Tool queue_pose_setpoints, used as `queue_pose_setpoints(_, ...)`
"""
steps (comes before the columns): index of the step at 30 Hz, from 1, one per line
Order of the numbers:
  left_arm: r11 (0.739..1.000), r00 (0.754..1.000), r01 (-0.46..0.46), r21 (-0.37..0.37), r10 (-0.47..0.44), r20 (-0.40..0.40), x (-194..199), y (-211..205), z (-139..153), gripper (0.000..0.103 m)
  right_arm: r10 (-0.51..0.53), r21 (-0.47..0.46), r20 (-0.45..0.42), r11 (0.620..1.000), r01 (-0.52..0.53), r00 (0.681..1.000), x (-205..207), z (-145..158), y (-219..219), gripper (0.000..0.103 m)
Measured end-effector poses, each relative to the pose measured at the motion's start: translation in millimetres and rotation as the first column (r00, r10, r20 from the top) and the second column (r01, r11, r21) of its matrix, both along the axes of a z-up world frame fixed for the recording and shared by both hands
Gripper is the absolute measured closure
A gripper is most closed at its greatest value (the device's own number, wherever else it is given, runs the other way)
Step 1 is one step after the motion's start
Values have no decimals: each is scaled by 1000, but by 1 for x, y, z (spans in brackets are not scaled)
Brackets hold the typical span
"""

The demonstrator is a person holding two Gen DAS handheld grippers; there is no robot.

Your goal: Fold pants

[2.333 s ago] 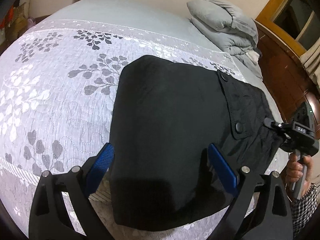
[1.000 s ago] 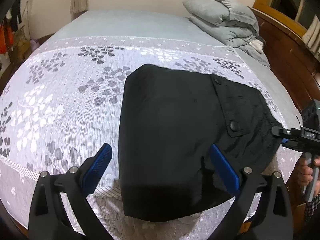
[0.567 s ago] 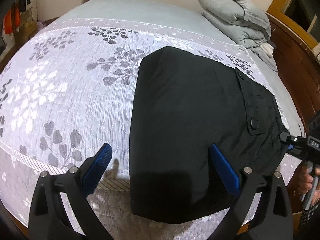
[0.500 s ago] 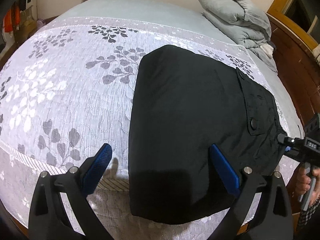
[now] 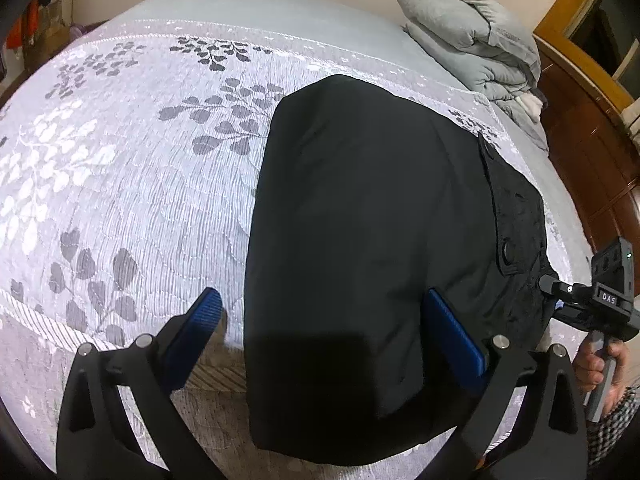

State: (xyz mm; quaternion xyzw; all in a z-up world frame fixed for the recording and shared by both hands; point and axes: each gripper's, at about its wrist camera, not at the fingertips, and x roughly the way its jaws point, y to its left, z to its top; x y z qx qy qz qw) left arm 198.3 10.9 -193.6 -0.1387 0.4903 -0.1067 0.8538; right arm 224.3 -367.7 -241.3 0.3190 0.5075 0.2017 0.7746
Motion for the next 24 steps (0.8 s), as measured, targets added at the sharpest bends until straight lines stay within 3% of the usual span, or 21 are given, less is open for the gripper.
queue_pose_setpoints(7, 994, 1000, 14, -112, -17, -26, -1, 17, 7, 3, -10, -87, 36, 996, 13, 999, -11, 20, -8, 38)
queue_pose_setpoints(13, 977, 999, 7, -214, -14, -29, -7, 47, 19, 3, -49, -87, 67, 995, 55, 997, -29, 34, -29, 33)
queue_pose_setpoints(15, 957, 1000, 4, -290, -13, -29, -7, 59, 24, 3, -63, -70, 81, 995, 69, 995, -34, 38, -37, 33)
queue_pose_setpoints(16, 928, 1000, 1, -372, -11, -24, -7, 68, 27, 3, -70, -61, 87, 995, 75, 994, -36, 40, -40, 33)
queue_pose_setpoints(19, 861, 999, 9, -508, -35, -42, 3, 81, 26, 3, -78, -29, 107, 996, 81, 991, -37, 45, -48, 27)
queue_pose_setpoints(22, 860, 997, 24, -509, -54, -46, 21, 86, 23, 3, -65, -18, 123, 998, 68, 990, -33, 49, -52, 26)
queue_pose_setpoints(24, 880, 996, 39, -473, -75, -57, 35, 85, 17, 3, -44, -19, 123, 999, 47, 991, -27, 49, -52, 26)
